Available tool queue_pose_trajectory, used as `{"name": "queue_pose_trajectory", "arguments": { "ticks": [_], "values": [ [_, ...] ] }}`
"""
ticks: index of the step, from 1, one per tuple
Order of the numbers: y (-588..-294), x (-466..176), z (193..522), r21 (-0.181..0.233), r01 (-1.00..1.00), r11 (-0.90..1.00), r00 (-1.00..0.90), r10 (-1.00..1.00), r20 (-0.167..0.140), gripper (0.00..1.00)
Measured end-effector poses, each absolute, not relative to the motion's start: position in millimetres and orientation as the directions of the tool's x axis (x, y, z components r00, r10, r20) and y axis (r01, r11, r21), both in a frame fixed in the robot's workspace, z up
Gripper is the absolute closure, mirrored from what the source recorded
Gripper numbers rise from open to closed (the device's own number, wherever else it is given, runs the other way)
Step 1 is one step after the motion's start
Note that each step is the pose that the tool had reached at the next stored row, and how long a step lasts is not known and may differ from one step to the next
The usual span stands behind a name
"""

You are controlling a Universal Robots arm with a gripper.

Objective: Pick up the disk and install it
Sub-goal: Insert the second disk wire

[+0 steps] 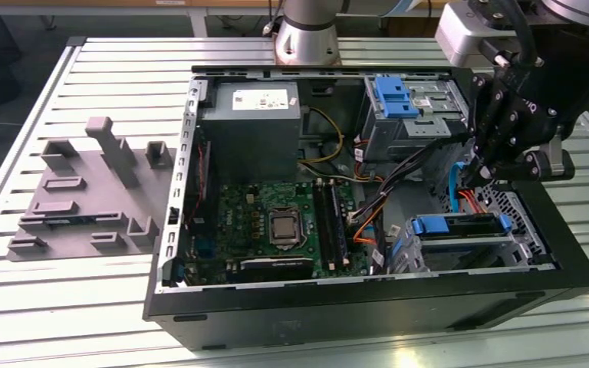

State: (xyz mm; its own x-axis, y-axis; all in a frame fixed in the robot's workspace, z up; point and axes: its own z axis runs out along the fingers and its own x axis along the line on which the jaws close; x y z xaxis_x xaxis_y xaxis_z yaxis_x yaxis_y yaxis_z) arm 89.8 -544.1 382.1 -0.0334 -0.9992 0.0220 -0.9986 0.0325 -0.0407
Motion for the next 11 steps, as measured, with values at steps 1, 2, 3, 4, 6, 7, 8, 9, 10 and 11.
{"name": "queue_pose_trajectory", "arguments": {
  "ticks": [1,2,3,4,6,7,8,9,10,11],
  "values": [
    [-544.1,89.7,382.1,-0.041,-0.999,0.033,-0.033,-0.999,0.022,0.89],
    [-544.0,89.7,382.1,-0.041,-0.999,0.033,-0.033,-0.999,0.022,0.89],
    [-543.9,89.7,382.1,-0.041,-0.999,0.033,-0.033,-0.999,0.022,0.89],
    [-543.7,89.7,382.1,-0.041,-0.999,0.033,-0.033,-0.999,0.022,0.89],
    [-543.4,89.7,383.6,-0.041,-0.999,0.032,-0.033,-0.999,0.022,0.89],
    [-543.2,89.7,384.8,-0.041,-0.999,0.033,-0.033,-0.999,0.022,0.89],
    [-542.7,89.7,386.1,-0.041,-0.999,0.032,-0.033,-0.999,0.022,0.89],
    [-542.0,89.7,386.9,-0.041,-0.999,0.032,-0.033,-0.999,0.022,0.89],
    [-540.8,89.7,387.5,-0.041,-0.999,0.033,-0.033,-0.999,0.022,0.89],
    [-539.4,89.7,388.1,-0.041,-0.999,0.033,-0.034,-0.999,0.022,0.89]
  ]
}}
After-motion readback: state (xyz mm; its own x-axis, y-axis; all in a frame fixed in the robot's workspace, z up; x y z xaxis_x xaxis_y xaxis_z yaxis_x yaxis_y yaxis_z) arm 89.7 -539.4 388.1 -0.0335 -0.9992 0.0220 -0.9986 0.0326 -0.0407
